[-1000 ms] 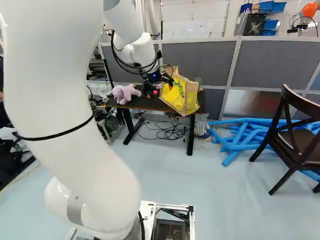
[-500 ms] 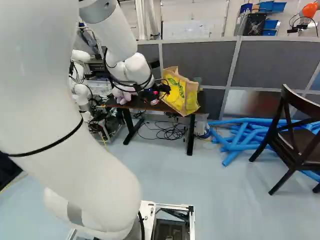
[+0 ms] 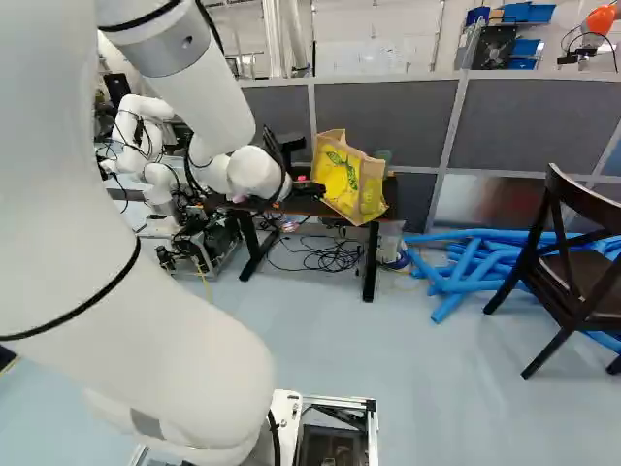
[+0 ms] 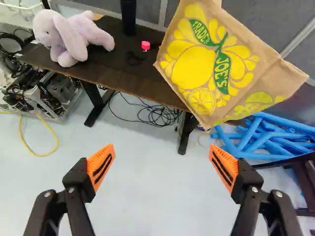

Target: Pick up the bag on the ground and place it on the table

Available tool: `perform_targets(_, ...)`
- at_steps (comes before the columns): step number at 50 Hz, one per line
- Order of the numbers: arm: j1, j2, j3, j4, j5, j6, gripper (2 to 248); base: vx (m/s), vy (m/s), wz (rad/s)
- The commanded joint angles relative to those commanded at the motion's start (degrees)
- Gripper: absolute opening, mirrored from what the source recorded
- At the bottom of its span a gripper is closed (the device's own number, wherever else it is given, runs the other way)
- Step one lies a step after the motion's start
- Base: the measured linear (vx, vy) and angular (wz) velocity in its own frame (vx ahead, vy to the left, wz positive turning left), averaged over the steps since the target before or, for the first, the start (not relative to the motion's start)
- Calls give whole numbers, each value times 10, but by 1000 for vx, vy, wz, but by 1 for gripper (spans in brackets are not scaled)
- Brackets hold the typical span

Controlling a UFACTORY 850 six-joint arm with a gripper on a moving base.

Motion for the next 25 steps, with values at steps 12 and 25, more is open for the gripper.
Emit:
perform_targets(12, 5, 22, 54, 3, 70, 23, 247, 0, 0, 0)
perform_targets(25, 9, 43, 105, 6, 136, 44, 247, 0, 0, 0)
